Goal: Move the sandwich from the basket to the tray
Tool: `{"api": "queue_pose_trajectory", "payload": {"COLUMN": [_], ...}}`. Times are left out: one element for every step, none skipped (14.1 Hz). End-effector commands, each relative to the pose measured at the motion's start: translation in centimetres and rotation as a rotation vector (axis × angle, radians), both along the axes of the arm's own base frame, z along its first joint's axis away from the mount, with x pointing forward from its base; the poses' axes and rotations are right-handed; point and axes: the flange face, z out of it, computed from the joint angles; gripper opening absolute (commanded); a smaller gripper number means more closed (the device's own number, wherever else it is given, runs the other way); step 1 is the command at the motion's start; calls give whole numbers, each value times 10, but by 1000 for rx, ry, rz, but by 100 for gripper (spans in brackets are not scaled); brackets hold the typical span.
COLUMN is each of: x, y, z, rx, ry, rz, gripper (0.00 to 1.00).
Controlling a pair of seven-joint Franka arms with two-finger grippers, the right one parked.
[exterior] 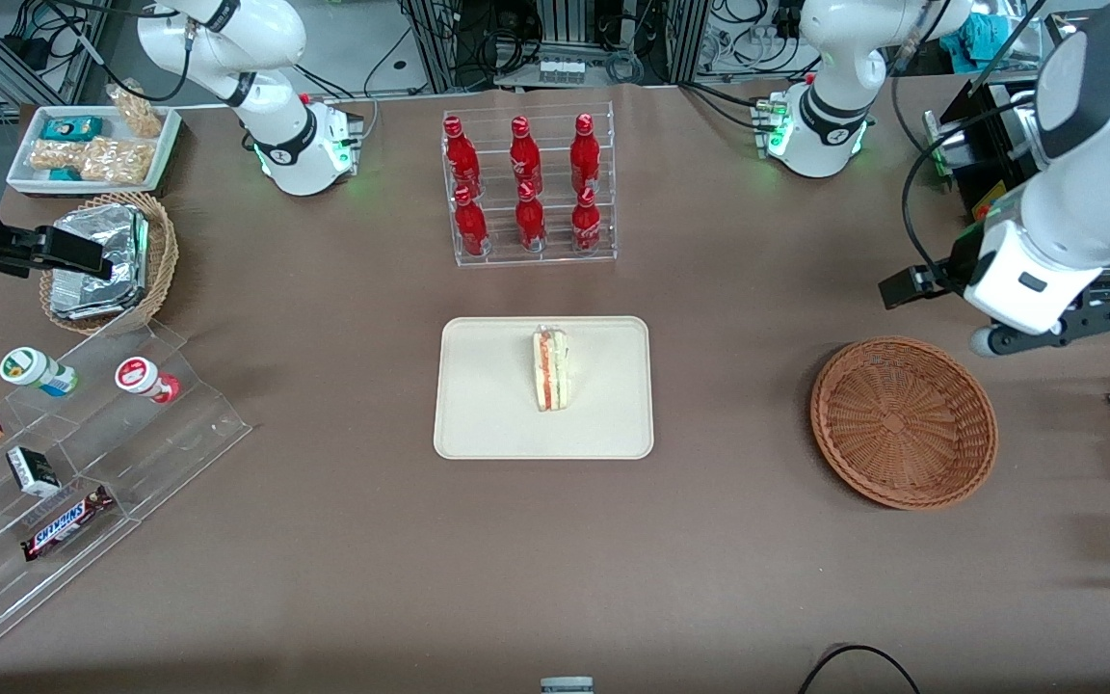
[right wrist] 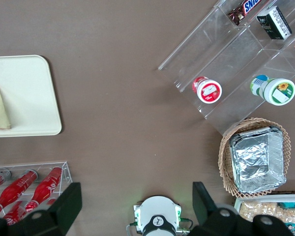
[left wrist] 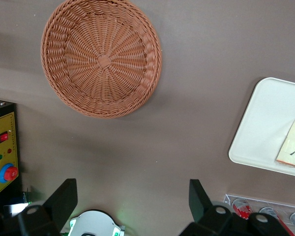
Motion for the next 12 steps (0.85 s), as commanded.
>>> {"api": "queue_pose_trajectory", "payload": {"x": [-5, 0, 1, -1, -3, -4, -5, -8, -9, -10, -8, -8], "y": [5, 6, 6, 6, 6, 6, 6, 7, 7, 7, 8, 8], "z": [11, 16, 22, 23, 23, 22, 24, 26, 26, 27, 28, 29], "rx": [-2, -5, -7, -6, -2, 2, 2, 6, 8, 8, 7, 6], "ry": [-38, -50, -58, -44, -34, -28, -28, -16, -10, -9, -10, -13], "rz": [2, 6, 7, 7, 10, 13, 13, 12, 14, 14, 15, 16], "gripper": [100, 100, 100, 100, 100, 100, 100, 100, 100, 100, 100, 100]}}
